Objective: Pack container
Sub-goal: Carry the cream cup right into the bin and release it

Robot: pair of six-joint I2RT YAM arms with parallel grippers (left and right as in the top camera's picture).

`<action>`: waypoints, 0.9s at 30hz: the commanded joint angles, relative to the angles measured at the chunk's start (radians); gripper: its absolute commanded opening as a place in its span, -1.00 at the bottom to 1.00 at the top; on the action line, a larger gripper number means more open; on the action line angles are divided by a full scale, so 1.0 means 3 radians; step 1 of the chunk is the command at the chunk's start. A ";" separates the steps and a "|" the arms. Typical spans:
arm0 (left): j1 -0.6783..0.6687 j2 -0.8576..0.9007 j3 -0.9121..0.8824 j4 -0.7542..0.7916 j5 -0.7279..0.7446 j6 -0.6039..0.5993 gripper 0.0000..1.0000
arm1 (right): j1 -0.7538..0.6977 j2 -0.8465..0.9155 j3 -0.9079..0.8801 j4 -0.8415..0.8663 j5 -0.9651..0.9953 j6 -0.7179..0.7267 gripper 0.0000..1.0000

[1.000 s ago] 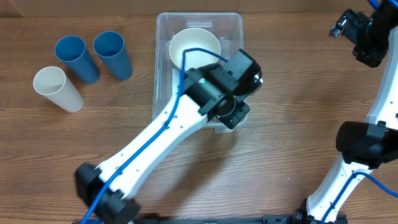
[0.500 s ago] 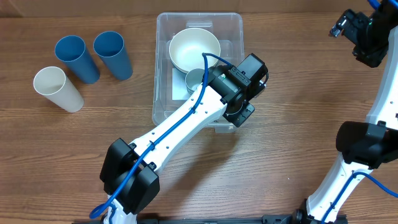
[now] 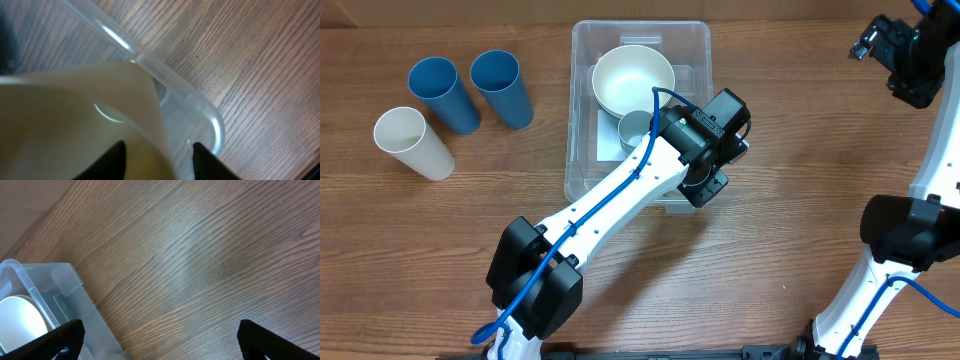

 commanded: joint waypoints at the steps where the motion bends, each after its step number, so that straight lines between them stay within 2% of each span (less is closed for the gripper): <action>1: -0.0022 0.0058 0.0010 0.0045 0.0067 0.0053 0.02 | -0.0009 -0.0076 0.0079 0.0018 -0.0019 0.0018 1.00; 7: -0.0022 0.0057 0.0221 0.0024 0.0052 0.0053 0.29 | -0.0009 -0.0076 0.0079 0.0018 -0.0019 0.0018 1.00; 11: -0.0023 0.0057 0.0680 -0.0225 0.0051 0.0079 0.30 | -0.0009 -0.0076 0.0079 0.0018 -0.0019 0.0018 1.00; 15: -0.0022 0.0057 0.1191 -0.0524 0.0045 0.0076 0.15 | -0.0009 -0.0076 0.0079 0.0018 -0.0019 0.0018 1.00; 18: 0.0078 0.0008 0.1831 -0.0942 -0.0426 -0.0201 0.24 | -0.0009 -0.0076 0.0079 0.0018 -0.0019 0.0018 1.00; 20: 0.0326 -0.0072 0.2210 -0.1292 -0.0767 -0.0458 0.27 | -0.0009 -0.0076 0.0079 0.0018 -0.0019 0.0018 1.00; 23: 0.1029 -0.0223 0.2305 -0.1703 -0.0862 -0.0950 0.34 | -0.0009 -0.0076 0.0079 0.0018 -0.0019 0.0018 1.00; 27: 0.1986 -0.0369 0.2068 -0.1700 -0.0411 -0.1080 0.41 | -0.0009 -0.0076 0.0079 0.0018 -0.0019 0.0018 1.00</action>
